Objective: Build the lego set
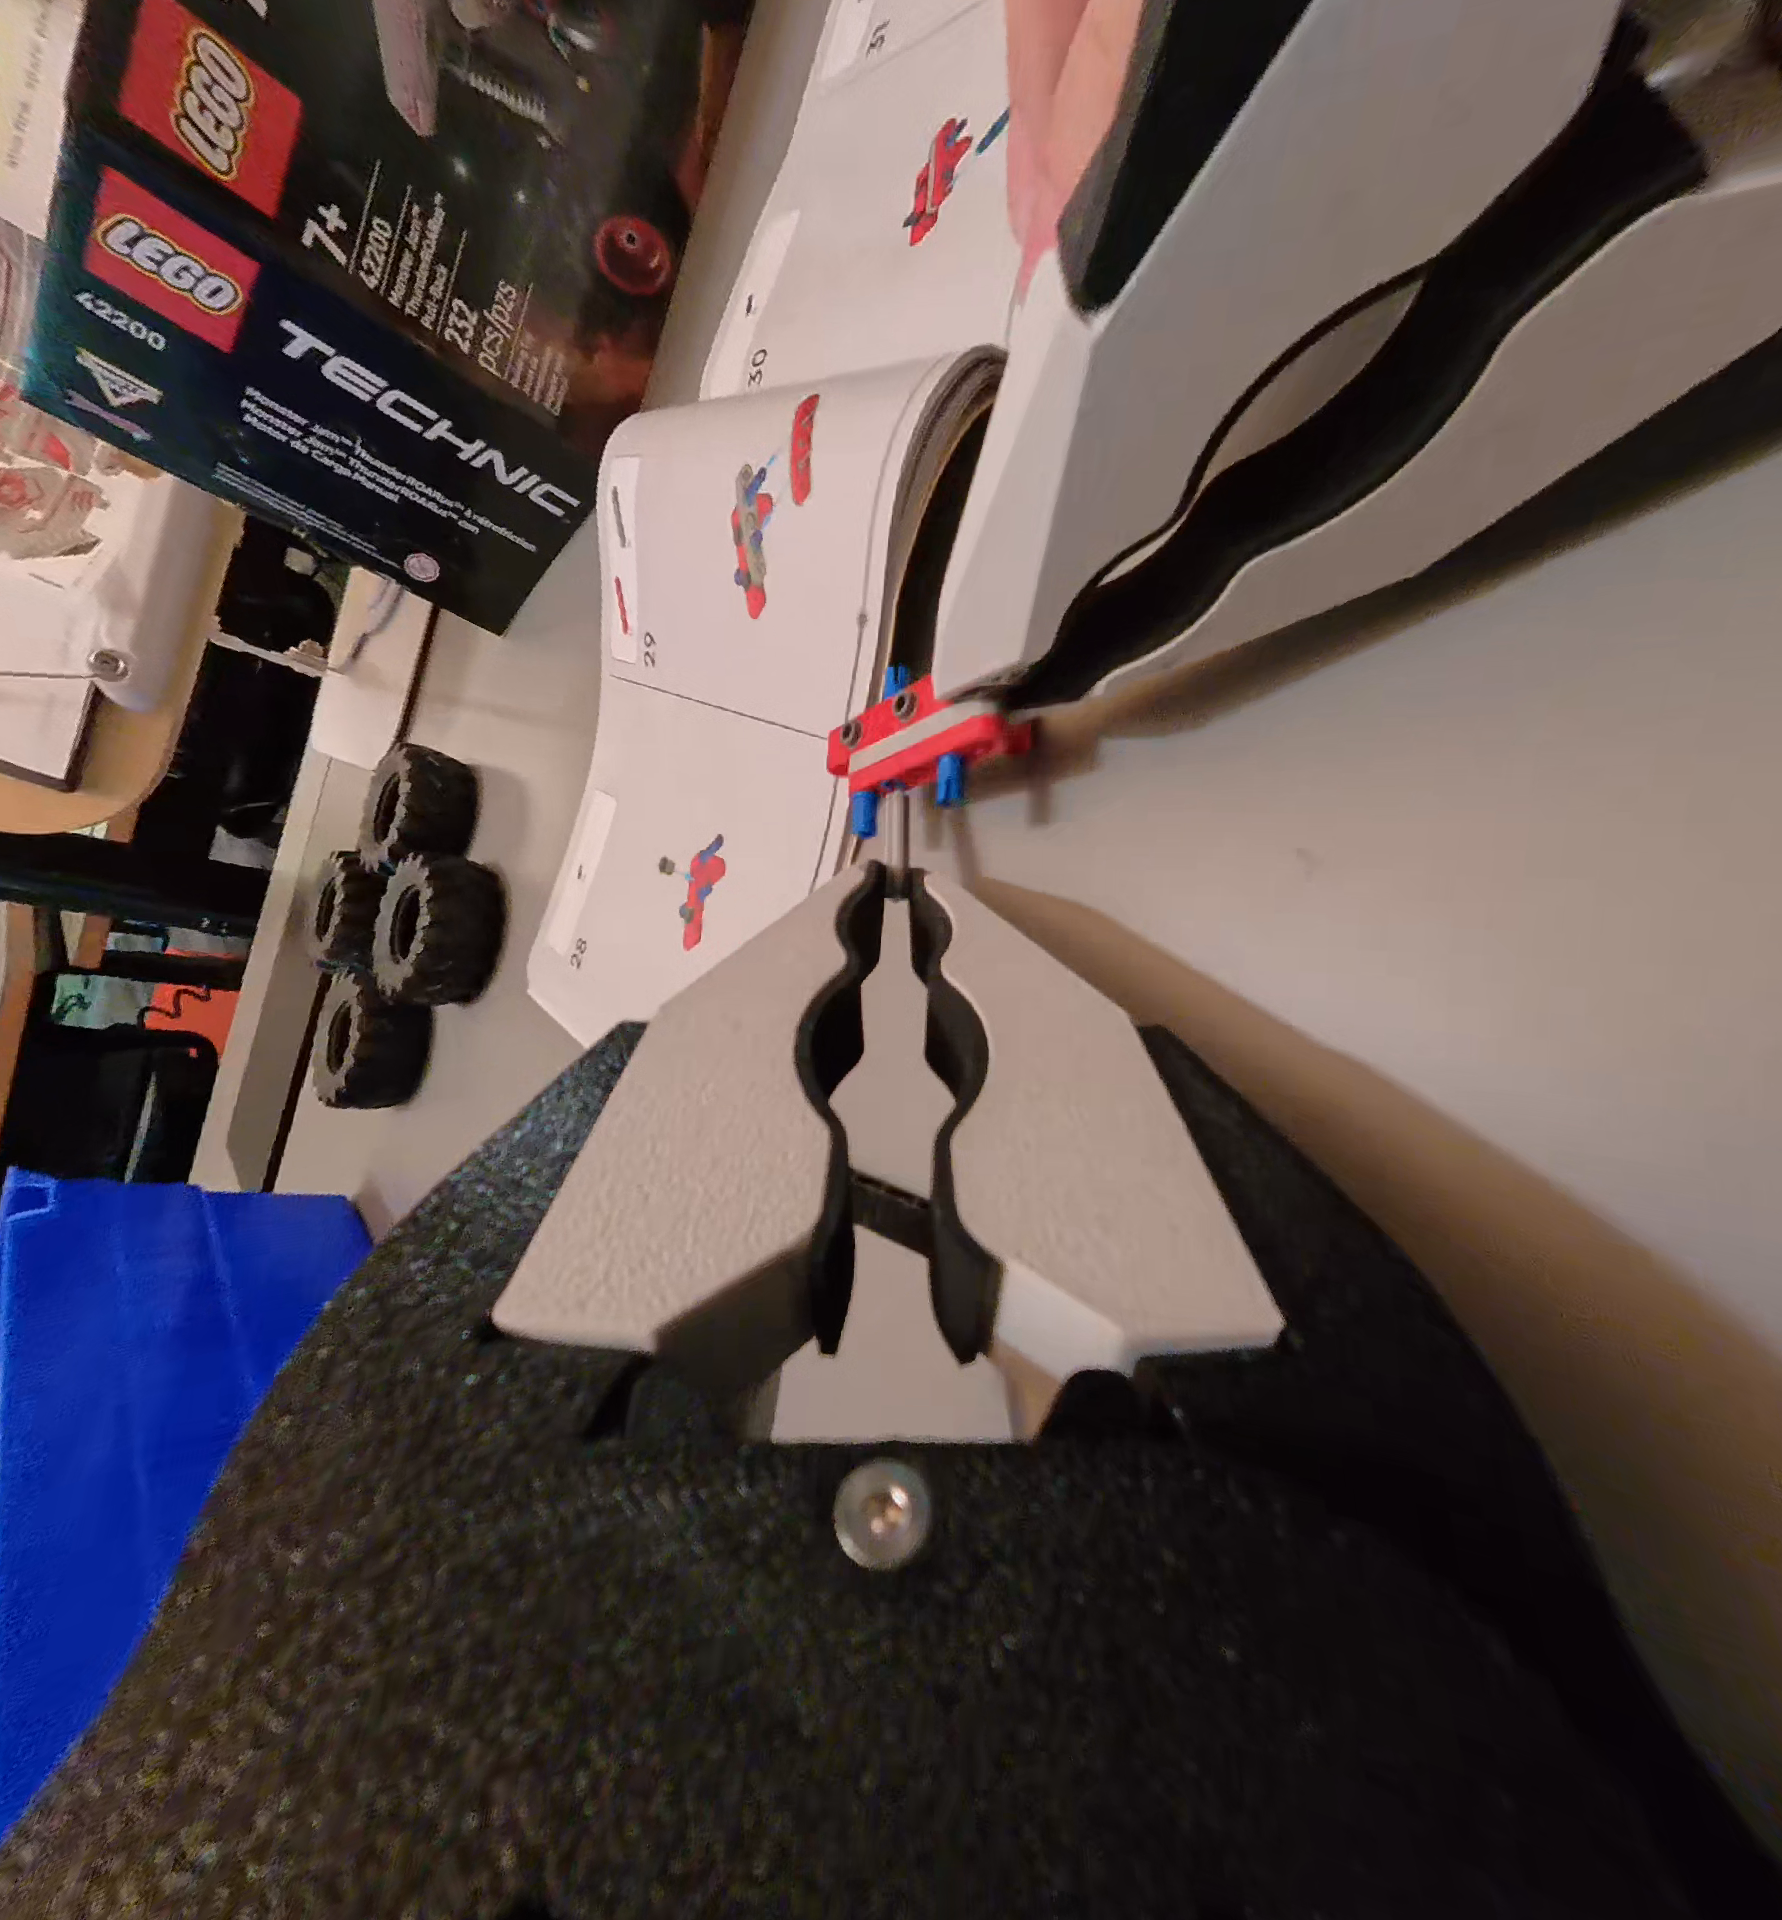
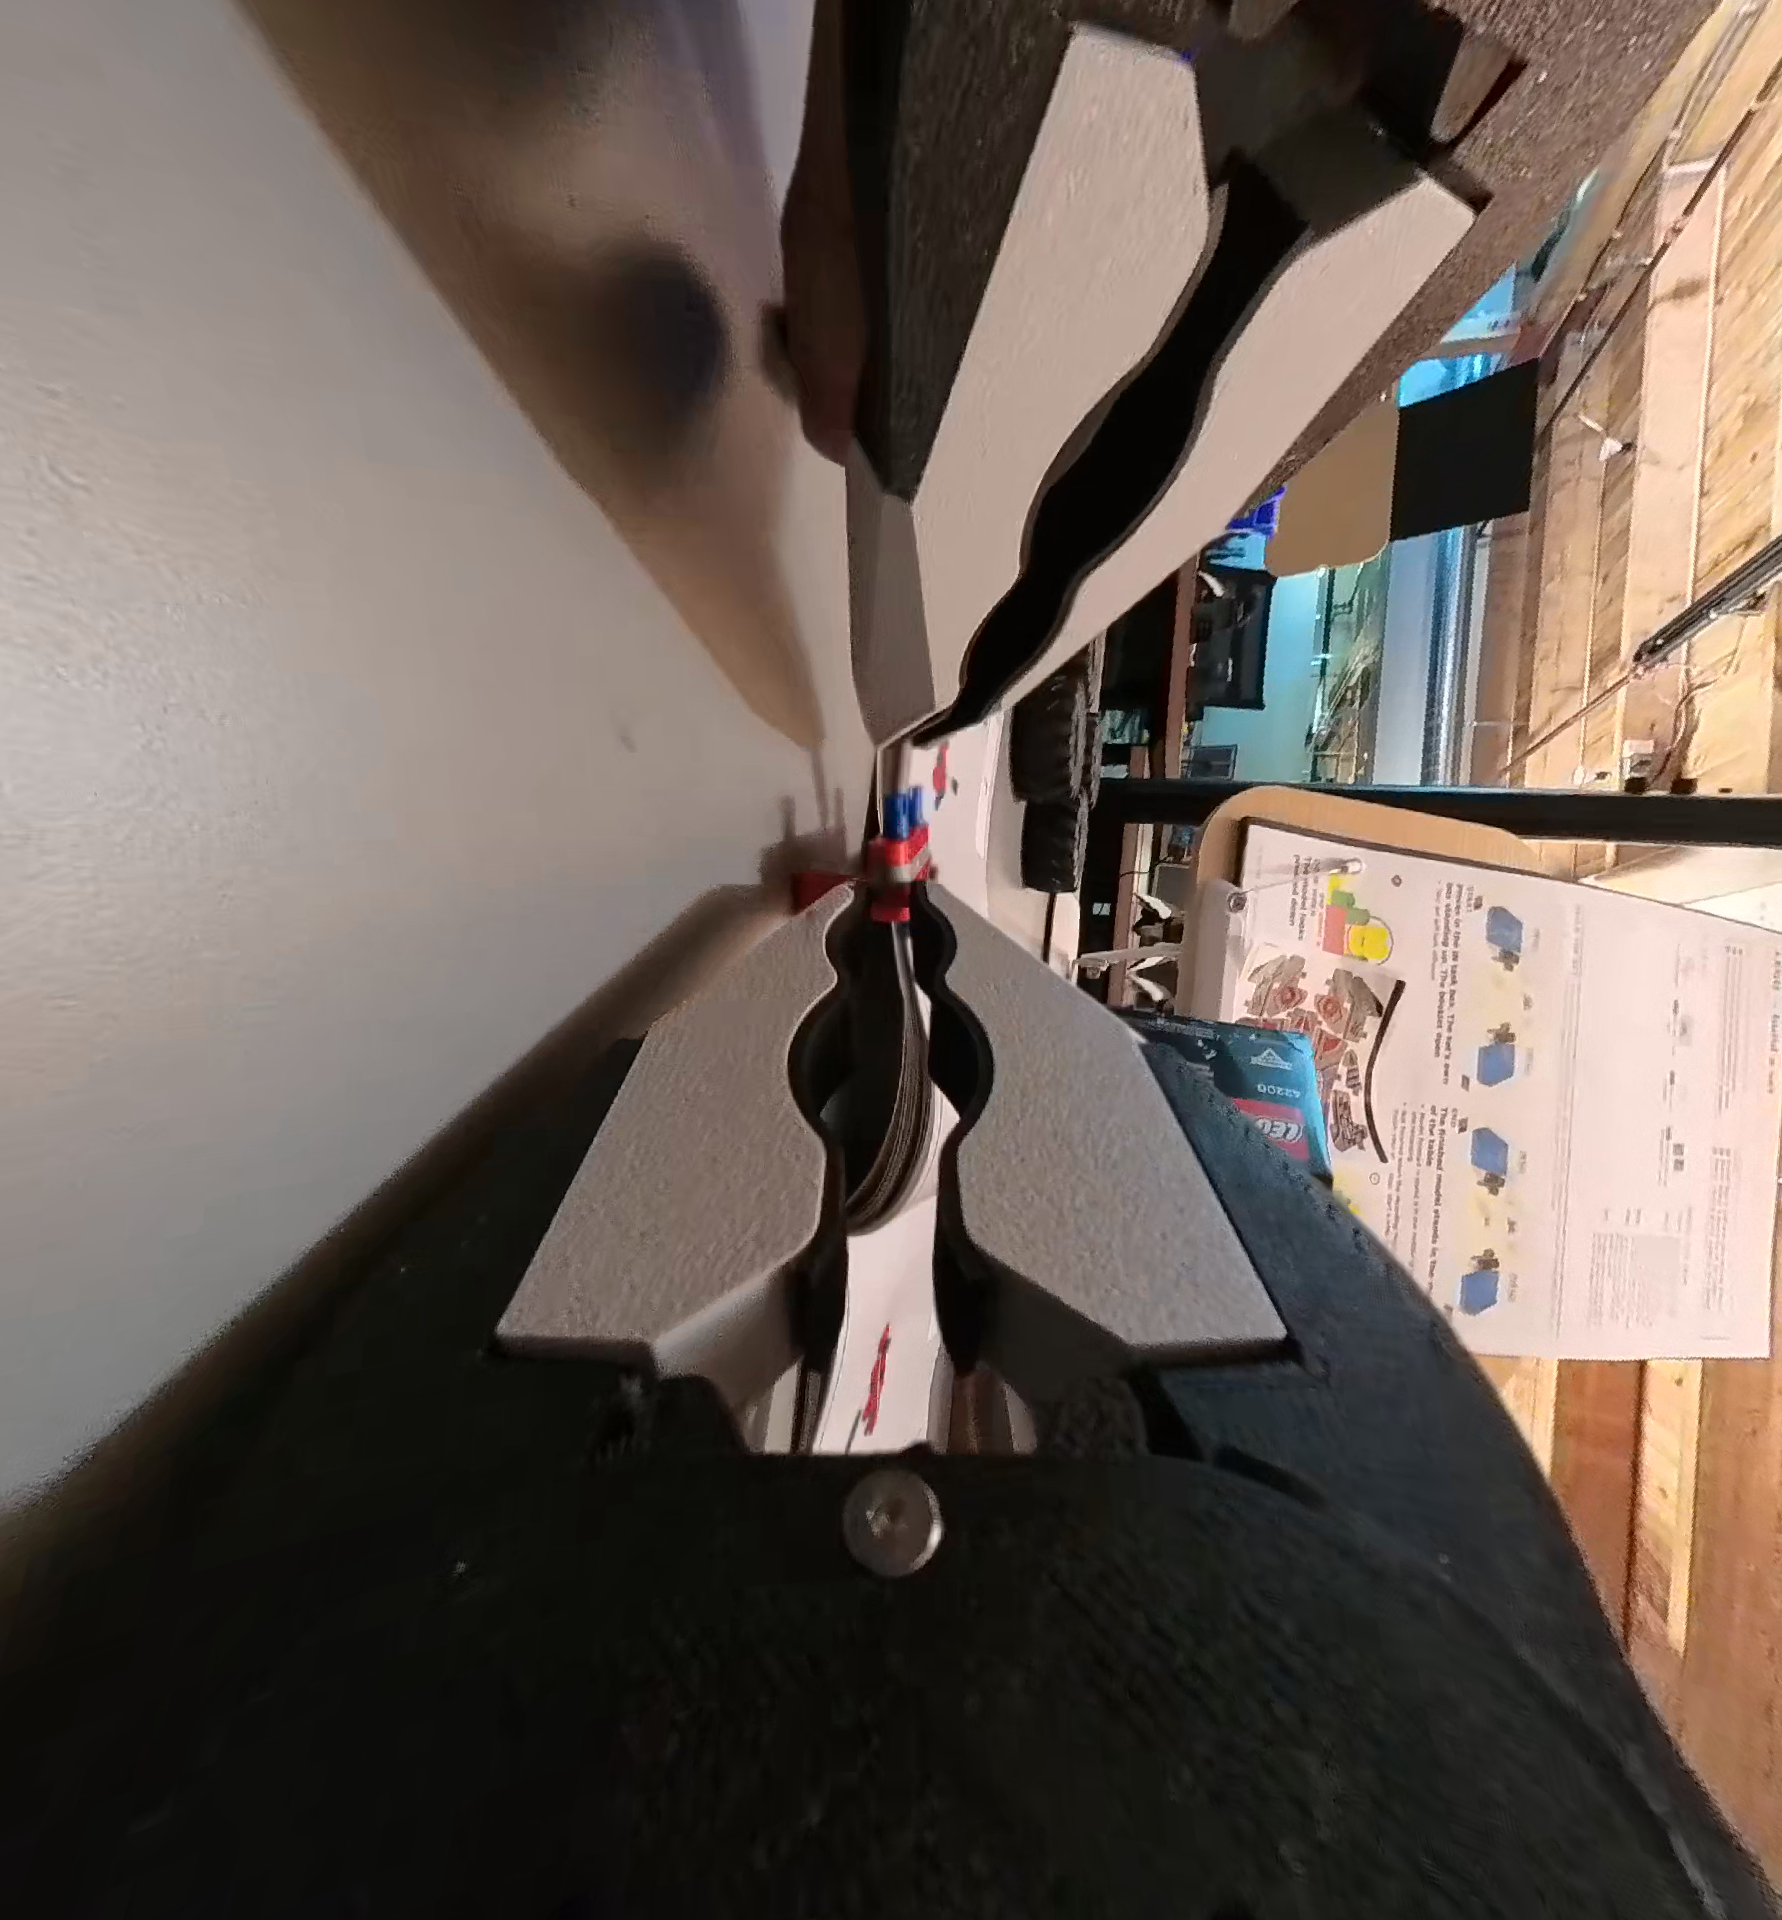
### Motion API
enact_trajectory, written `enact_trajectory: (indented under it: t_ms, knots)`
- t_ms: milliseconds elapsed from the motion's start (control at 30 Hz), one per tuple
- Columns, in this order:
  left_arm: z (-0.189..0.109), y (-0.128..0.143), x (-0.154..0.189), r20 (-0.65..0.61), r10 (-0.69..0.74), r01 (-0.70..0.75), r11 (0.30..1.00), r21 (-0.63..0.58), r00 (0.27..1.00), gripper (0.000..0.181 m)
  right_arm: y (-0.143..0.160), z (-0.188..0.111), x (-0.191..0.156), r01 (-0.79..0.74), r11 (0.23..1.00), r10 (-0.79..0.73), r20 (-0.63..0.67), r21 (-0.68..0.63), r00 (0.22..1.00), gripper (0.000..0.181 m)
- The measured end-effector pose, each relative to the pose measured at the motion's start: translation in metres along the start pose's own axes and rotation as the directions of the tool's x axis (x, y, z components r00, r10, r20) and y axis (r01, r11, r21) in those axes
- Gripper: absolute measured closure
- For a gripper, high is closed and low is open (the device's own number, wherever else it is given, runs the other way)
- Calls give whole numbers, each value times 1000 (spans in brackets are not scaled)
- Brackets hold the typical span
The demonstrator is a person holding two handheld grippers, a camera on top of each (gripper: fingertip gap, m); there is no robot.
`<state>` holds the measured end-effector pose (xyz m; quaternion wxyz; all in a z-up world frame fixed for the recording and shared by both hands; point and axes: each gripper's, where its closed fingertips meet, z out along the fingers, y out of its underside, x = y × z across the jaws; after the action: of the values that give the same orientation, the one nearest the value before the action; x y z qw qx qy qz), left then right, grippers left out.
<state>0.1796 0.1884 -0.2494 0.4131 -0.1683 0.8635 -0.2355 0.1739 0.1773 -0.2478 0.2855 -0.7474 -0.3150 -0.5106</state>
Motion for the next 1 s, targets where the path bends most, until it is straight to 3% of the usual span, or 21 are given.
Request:
enact_trajectory:
  t_ms: [400, 733, 1000]
  knots:
    - [0, -1, 0, -21, -57, 58, 998, 38, 998, 180, 3, 7, 5, -29, 998, 30, -24, 54, 999, 171]
    - [1, 3, 2, -35, -63, 65, 997, 38, 997, 180, 0, 10, 4, 156, 985, -151, -71, 75, 986, 181]
    - [0, 3, -1, -16, -57, 57, 997, 47, 998, 180, 7, 8, 3, 101, 993, -98, -53, 61, 994, 181]
